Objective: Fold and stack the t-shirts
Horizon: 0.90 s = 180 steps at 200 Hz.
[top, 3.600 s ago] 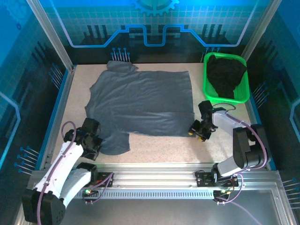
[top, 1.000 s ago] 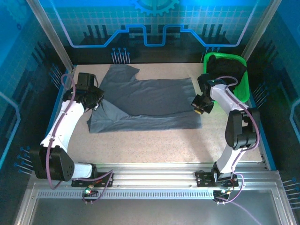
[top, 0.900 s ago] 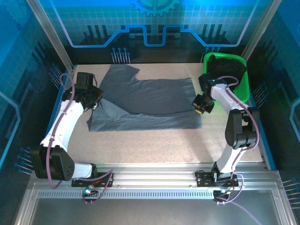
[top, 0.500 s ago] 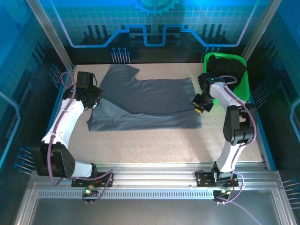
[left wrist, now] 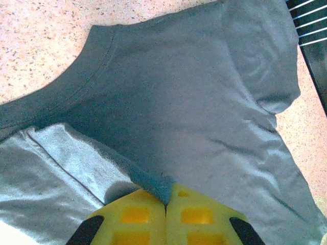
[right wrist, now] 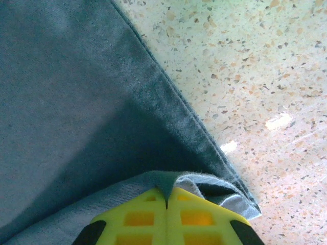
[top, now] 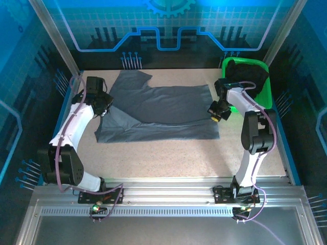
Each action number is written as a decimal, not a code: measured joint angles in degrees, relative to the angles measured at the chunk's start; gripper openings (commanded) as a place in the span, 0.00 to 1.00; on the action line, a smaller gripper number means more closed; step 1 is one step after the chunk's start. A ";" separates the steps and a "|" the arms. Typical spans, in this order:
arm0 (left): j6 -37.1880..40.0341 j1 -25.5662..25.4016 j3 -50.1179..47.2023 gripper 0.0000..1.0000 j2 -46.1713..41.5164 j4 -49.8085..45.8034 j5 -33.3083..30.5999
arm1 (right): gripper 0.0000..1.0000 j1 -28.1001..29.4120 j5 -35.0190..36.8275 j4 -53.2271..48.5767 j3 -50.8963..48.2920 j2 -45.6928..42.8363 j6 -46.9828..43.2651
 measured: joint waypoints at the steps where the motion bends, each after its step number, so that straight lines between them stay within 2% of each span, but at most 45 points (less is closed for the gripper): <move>1: 0.00 0.02 0.00 0.00 0.11 0.11 0.00 | 0.00 0.00 0.00 -0.02 0.04 0.04 0.00; 64: 1.40 1.14 2.60 0.00 6.56 3.63 0.11 | 0.00 -0.09 0.57 -0.61 4.83 4.20 -0.81; 67: 1.46 1.20 2.67 0.00 6.93 4.04 0.22 | 0.02 -0.13 0.61 -0.72 5.11 4.50 -0.85; 70: 1.51 1.27 2.75 0.05 7.34 4.35 0.31 | 0.06 -0.15 0.66 -0.83 5.46 4.74 -0.98; 80: 1.81 1.46 3.06 0.32 8.72 5.38 1.05 | 0.25 -0.26 0.74 -1.42 6.64 5.75 -1.44; 88: 2.32 1.62 3.56 0.48 10.08 6.03 1.88 | 0.38 -0.33 1.11 -1.86 7.67 6.49 -1.90; 100: 2.97 1.84 4.50 0.54 11.78 6.21 2.84 | 0.49 -0.44 1.55 -2.16 8.76 7.15 -2.60; 121: 3.43 1.92 4.72 0.52 11.96 6.14 3.67 | 0.56 -0.55 2.93 -2.49 8.55 6.60 -4.02; 141: 3.63 1.92 1.38 0.41 7.74 6.08 3.93 | 0.56 -0.46 4.24 -1.77 4.70 2.54 -4.74; 151: 3.50 1.92 -1.60 0.33 4.31 5.68 3.91 | 0.53 -0.33 4.52 -1.40 1.90 -0.52 -4.94; 180: 1.11 1.92 -12.59 0.12 -5.31 4.76 5.03 | 0.39 2.12 4.00 0.87 -6.64 -8.66 -5.66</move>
